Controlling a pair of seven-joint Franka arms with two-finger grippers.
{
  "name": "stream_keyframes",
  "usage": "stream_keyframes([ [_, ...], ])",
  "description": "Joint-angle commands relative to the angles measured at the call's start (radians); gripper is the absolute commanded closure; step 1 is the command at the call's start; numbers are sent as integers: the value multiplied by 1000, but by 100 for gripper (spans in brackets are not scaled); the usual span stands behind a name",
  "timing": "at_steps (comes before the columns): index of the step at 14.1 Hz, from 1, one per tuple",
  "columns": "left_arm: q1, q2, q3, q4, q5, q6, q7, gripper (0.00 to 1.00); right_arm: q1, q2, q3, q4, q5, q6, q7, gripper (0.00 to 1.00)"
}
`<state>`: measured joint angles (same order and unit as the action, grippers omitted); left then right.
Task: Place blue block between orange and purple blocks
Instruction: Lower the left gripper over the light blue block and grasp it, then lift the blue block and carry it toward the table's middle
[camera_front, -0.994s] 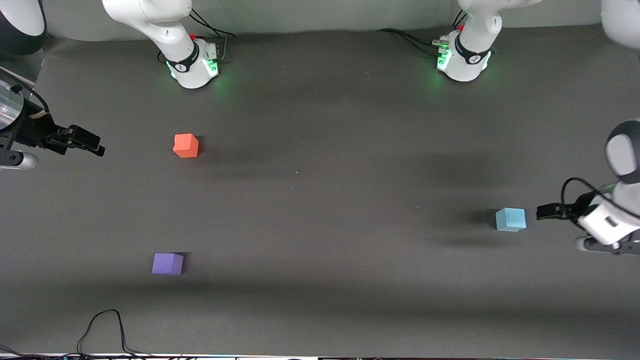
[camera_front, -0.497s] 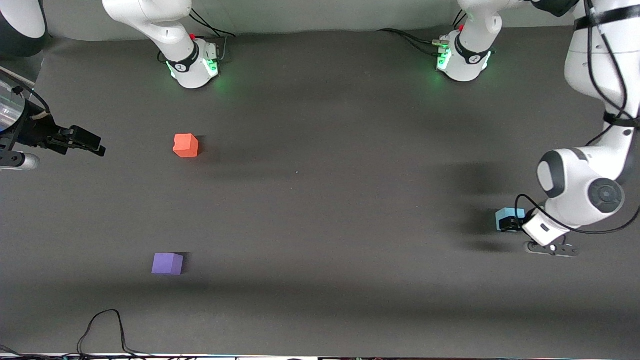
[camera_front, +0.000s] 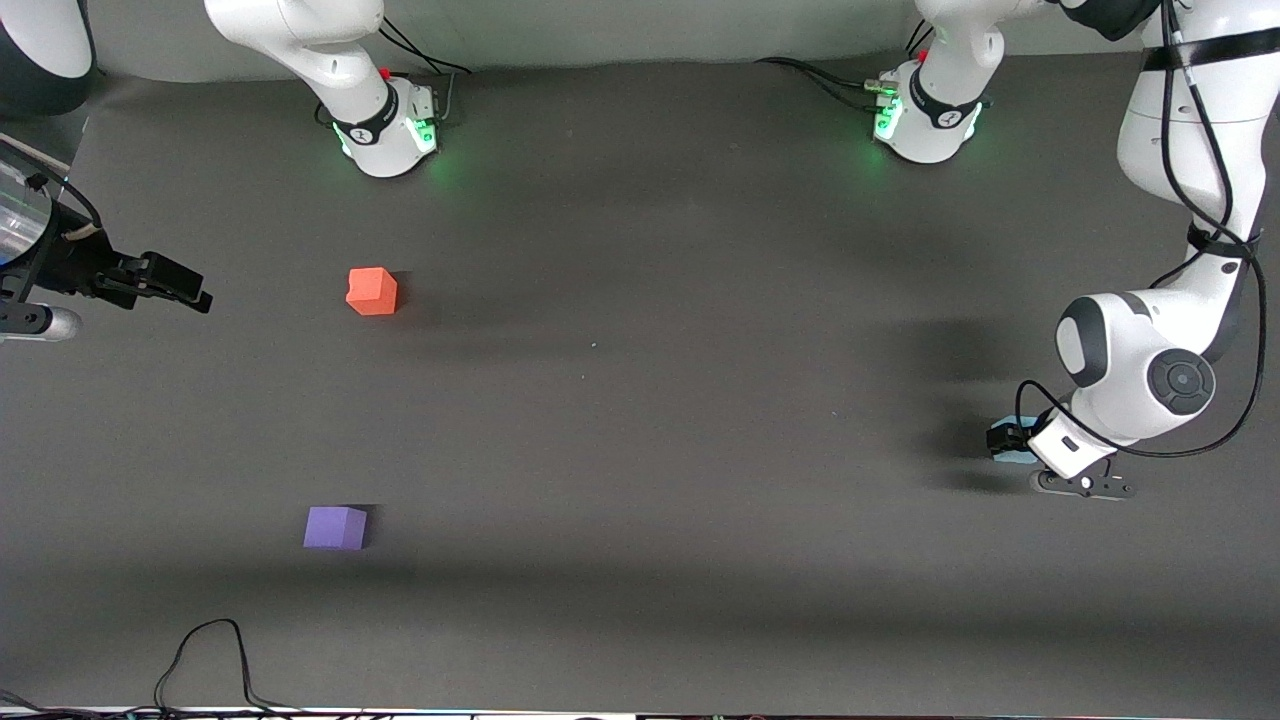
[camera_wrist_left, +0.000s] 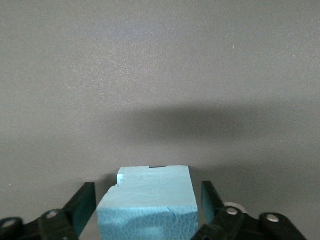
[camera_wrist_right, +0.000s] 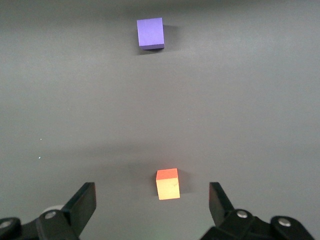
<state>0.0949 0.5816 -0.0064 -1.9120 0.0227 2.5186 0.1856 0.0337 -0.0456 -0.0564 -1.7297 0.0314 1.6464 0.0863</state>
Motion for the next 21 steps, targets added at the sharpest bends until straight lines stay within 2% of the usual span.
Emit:
stream_keyframes([
  [1,-3,-22,5,-13,8,-11,2,68,9,-10,-3,-10,-19,-7,15,0],
  [4,-1,-26,5,-4,8,-24,0,69,9,-10,-3,-10,-19,-7,15,0],
  [5,-1,-31,5,28,8,-75,2,69,9,-10,-3,-10,-19,-7,13,0],
  [7,-3,-42,8,155,10,-276,5,69,9,-11,-3,-10,-19,-7,13,0],
  [10,-18,-49,8,330,13,-507,-11,69,11,-7,-3,-10,-19,1,13,0],
  [12,-67,-52,3,454,13,-657,-79,69,11,-7,-3,-10,-19,3,13,0],
  [14,-166,-52,2,555,11,-783,-208,68,11,-7,-3,-10,-19,3,12,0],
  [16,-275,-52,0,611,-6,-836,-357,68,11,-5,-3,-10,-19,4,12,0],
  [19,-456,-43,-23,622,-6,-824,-662,68,11,-5,-3,-10,-19,4,12,0],
  [21,-587,-34,-27,622,-4,-746,-821,68,11,-5,-3,-10,-19,6,12,0],
])
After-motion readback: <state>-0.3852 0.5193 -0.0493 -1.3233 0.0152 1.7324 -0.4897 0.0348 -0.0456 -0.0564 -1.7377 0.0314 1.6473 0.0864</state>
